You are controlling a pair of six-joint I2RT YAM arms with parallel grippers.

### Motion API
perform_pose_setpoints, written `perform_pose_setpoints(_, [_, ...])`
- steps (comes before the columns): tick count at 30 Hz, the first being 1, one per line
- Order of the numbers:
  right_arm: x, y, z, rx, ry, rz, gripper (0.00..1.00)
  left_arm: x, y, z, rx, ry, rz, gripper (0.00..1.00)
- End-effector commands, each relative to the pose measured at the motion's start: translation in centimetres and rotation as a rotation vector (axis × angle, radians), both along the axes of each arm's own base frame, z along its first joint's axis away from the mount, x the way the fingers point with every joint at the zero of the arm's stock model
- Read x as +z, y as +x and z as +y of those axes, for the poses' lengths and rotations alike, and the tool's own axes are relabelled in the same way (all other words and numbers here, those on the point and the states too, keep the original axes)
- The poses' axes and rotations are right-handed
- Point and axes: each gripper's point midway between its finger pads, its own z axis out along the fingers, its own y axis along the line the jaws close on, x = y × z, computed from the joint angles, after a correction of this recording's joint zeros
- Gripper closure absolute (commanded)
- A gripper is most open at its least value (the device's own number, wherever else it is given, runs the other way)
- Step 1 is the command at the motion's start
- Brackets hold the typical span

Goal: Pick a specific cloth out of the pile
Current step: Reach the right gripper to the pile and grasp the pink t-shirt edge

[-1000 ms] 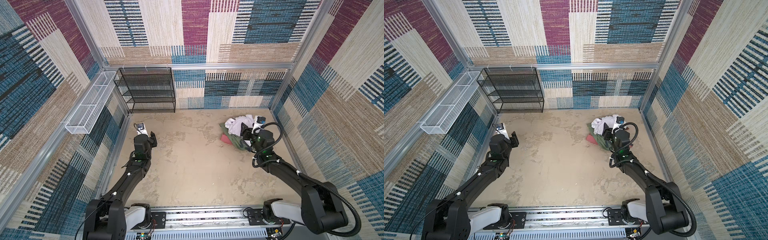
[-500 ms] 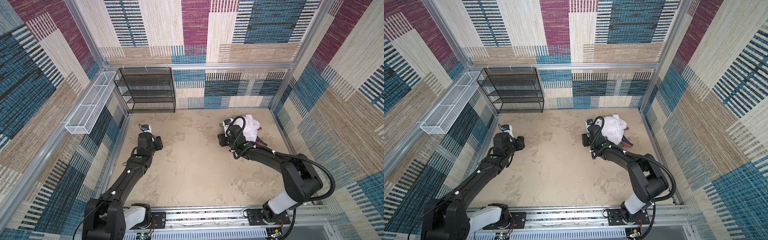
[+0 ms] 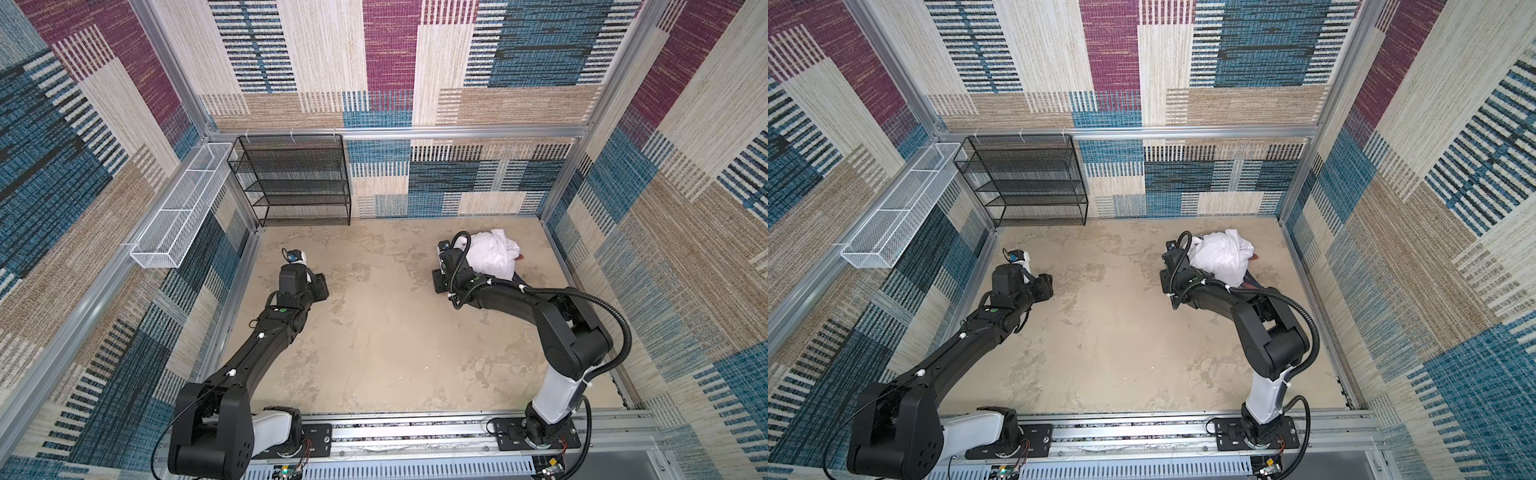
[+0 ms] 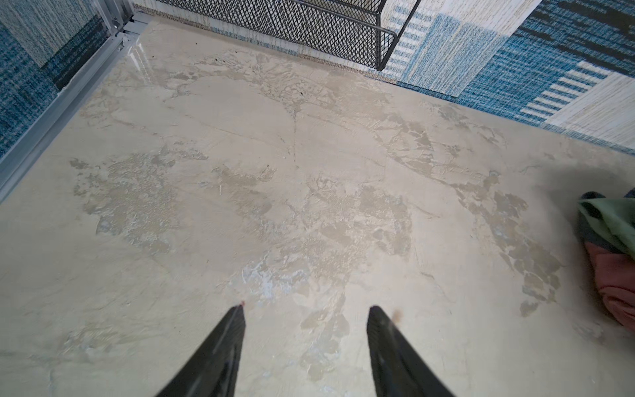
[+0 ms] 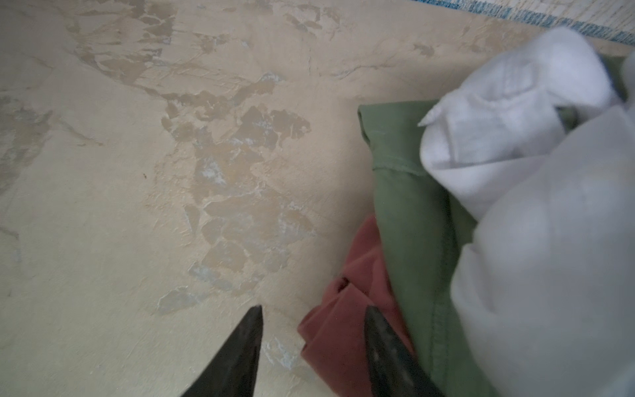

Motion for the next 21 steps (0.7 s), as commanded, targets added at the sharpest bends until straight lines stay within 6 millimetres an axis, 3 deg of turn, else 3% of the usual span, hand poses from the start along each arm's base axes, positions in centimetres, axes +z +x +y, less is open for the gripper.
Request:
perform_pose_setpoints(1, [-0.2,0.2,-0.7,-0.033,-0.056,-0.006,0.51,-0.3,-0.2,0.1,0.016,-0.011,0.011,0.40])
perform_pose_setpoints(16, [-0.8,1.5,-2.4,-0.122,-0.215,-0.047,0.62,-0.4,-0.2,0.0,0.016,-0.023,0.014,0.40])
perform_pose_setpoints(21, [-1.3,1.4,-2.4,-0.125,-0.222,-0.045,0.78,-0.5,-0.2,0.1,0.019,-0.022,0.018,0.40])
